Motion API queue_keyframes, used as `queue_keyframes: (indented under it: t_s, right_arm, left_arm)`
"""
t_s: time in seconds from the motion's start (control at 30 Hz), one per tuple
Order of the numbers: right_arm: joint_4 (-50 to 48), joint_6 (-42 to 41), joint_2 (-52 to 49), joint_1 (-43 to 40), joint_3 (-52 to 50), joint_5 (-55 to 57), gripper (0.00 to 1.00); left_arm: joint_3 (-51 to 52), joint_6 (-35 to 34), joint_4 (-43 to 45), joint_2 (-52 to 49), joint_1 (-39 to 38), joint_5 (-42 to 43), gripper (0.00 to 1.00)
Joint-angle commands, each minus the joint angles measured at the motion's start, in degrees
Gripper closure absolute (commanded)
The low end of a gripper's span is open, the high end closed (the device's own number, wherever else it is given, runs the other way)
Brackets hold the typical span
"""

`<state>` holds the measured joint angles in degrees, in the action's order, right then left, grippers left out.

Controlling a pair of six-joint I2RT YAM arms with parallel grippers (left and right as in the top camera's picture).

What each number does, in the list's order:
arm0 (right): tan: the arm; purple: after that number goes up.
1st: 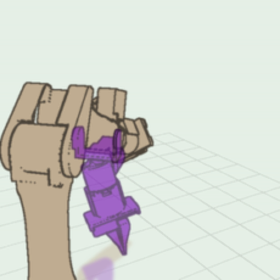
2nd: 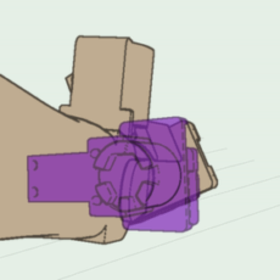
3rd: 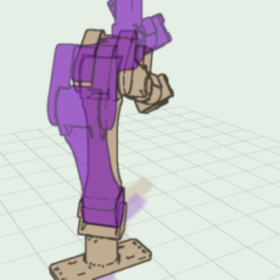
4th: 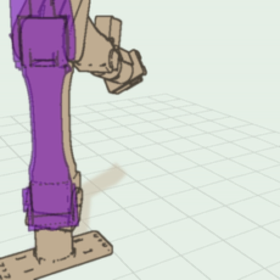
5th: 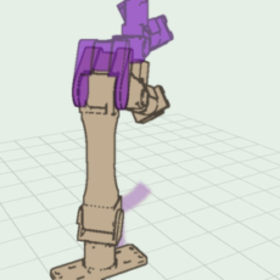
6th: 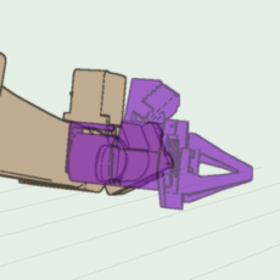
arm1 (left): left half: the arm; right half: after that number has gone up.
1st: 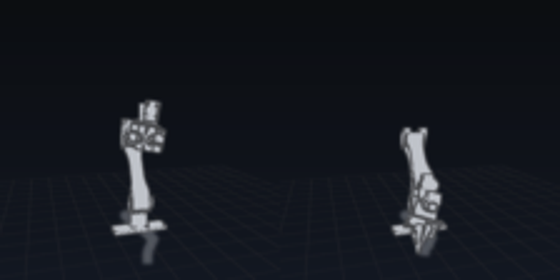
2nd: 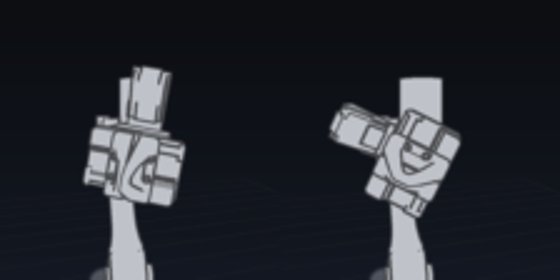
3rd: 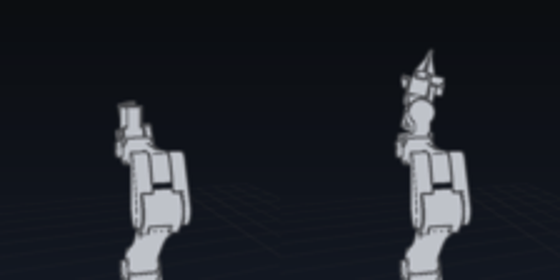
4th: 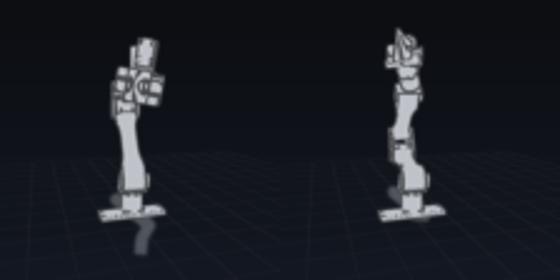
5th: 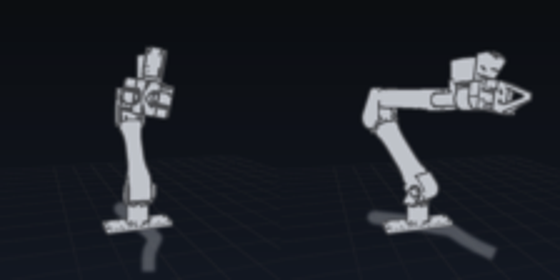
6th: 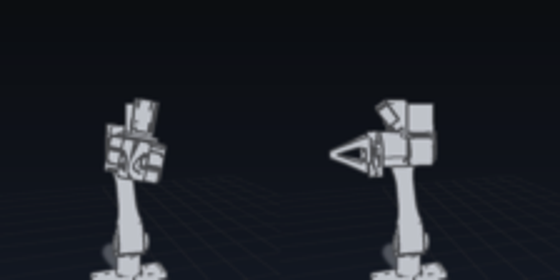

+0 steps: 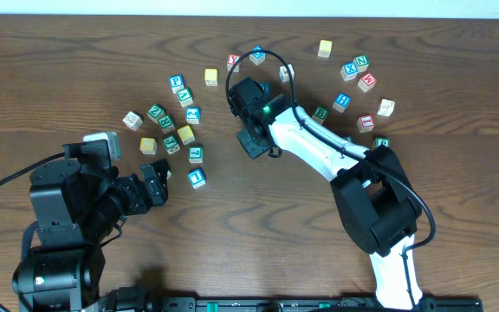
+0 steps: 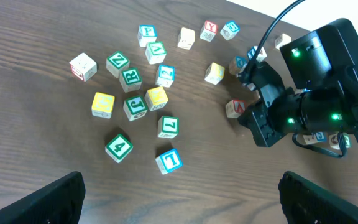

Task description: Spell out AI2

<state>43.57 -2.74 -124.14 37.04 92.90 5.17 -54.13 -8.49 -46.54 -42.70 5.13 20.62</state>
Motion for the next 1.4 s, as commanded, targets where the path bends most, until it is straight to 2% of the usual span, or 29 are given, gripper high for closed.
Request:
queue_keyframes:
  t_s: [0.0,0.13,0.4,0.57,1.0,1.37]
  right_arm:
    - [0.4,1.1,2.5,0.2,-0.3,-0.8,0.99]
    - [0.8,0.1,5.7,-0.4,-0.3,-0.5,0.99]
    - [0.5,-11.5,5.8,-4.4,-0.7,2.3,0.99]
    - [-2.9,-18.1,5.8,-5.6,-3.9,2.2,0.99]
    - [-14.2,-24.1,5.7,-5.4,-11.8,0.5,0.99]
    - [-18.1,-27.3,4.1,-5.3,-12.4,0.7,0.99]
  left_arm:
    - [-0.8,1.2,-0.2,0.0,-0.1,-0.6,0.02]
    - [-0.8,1.2,-0.2,0.0,-0.1,-0.6,0.02]
    - [-0.8,1.2,-0.2,0.0,-0.1,-0.6,0.02]
    - [-0.8,1.2,-0.2,0.0,-0.1,-0.6,0.02]
    - [-0.8,1.2,-0.2,0.0,-0.1,-0.6,0.02]
    - [-0.8,1.2,-0.2,0.0,-0.1,-0.6,0.02]
